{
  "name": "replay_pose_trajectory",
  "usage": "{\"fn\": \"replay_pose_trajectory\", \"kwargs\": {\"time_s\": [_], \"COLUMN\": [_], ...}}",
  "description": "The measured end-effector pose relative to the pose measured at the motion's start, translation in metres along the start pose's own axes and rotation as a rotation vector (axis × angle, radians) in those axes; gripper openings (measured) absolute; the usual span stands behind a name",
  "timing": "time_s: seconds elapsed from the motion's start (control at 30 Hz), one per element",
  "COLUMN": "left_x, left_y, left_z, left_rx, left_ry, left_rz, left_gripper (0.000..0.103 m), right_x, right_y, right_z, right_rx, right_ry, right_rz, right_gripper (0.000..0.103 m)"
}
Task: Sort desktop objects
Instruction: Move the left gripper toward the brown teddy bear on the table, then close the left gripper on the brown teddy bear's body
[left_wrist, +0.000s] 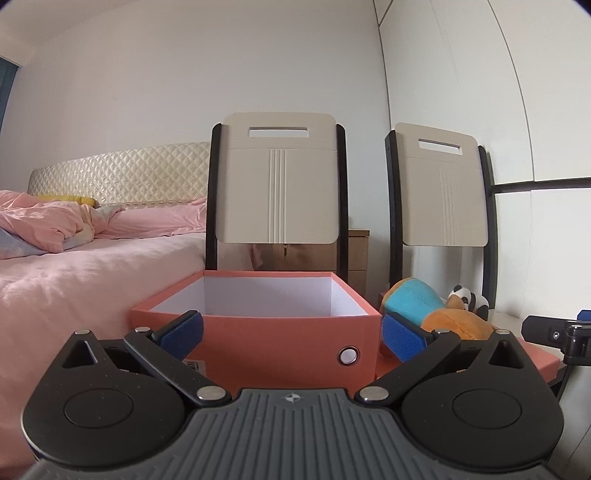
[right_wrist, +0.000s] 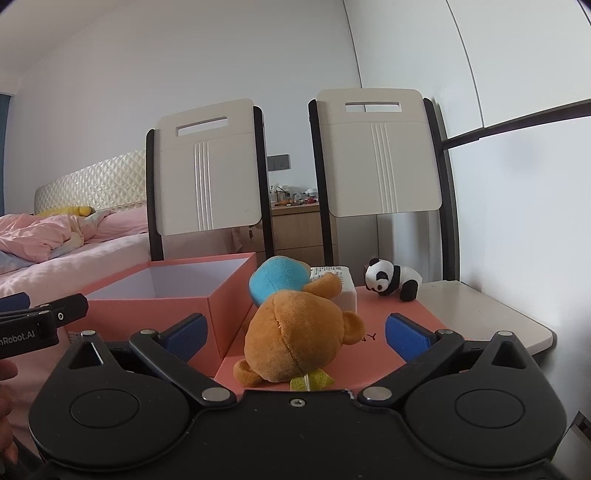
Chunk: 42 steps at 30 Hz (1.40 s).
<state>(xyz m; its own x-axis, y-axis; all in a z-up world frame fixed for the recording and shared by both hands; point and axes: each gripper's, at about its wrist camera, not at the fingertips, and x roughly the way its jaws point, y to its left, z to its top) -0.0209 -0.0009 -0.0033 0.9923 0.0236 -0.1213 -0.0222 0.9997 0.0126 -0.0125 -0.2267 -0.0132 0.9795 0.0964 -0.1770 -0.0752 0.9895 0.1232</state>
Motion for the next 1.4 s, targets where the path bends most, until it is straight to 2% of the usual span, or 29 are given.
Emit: {"fn": "replay_pose_trajectory", "kwargs": {"time_s": [0.37,0.53,0.7,0.97,1.07,1.4], "left_x": [-0.016,-0.02,-0.014,0.015,0.032,0.077], "left_y": [-0.009,-0.021,-0.029,-0.039,-0.052,-0.102], "left_z": [-0.009,-0.02,-0.032,-0.044,-0.043,-0.046], "left_rx": [-0.028,-0.002,-0.02,-0.094,-0.079,-0.021], "left_ry": [0.019,0.029,0.06,0.099,0.1,0.093], "left_rz": [0.012,0.024,-0.039,-0.119,-0.091,-0.213], "left_gripper": [0.103,0.103,0.103,0.103,0.103,0.103], "right_x": [-0.009,-0.017,-0.028,-0.033,-0.03,-0.024], "right_y": [-0.006,-0.014,-0.02,-0.047,-0.05,-0.059], "right_z": [-0.001,0.001,0.001,0.001,0.001,0.001], "right_rx": [-0.019,0.0,-0.011,0.061,0.064,0.1], "right_ry": [0.01,-0.006,-0.03,-0.046,-0.04,-0.013], "right_rz": [0.011,0.014,0.009,-0.02,-0.029,-0.03], "right_gripper": [0.102,0.102,0.102,0.102,0.102,0.102]}}
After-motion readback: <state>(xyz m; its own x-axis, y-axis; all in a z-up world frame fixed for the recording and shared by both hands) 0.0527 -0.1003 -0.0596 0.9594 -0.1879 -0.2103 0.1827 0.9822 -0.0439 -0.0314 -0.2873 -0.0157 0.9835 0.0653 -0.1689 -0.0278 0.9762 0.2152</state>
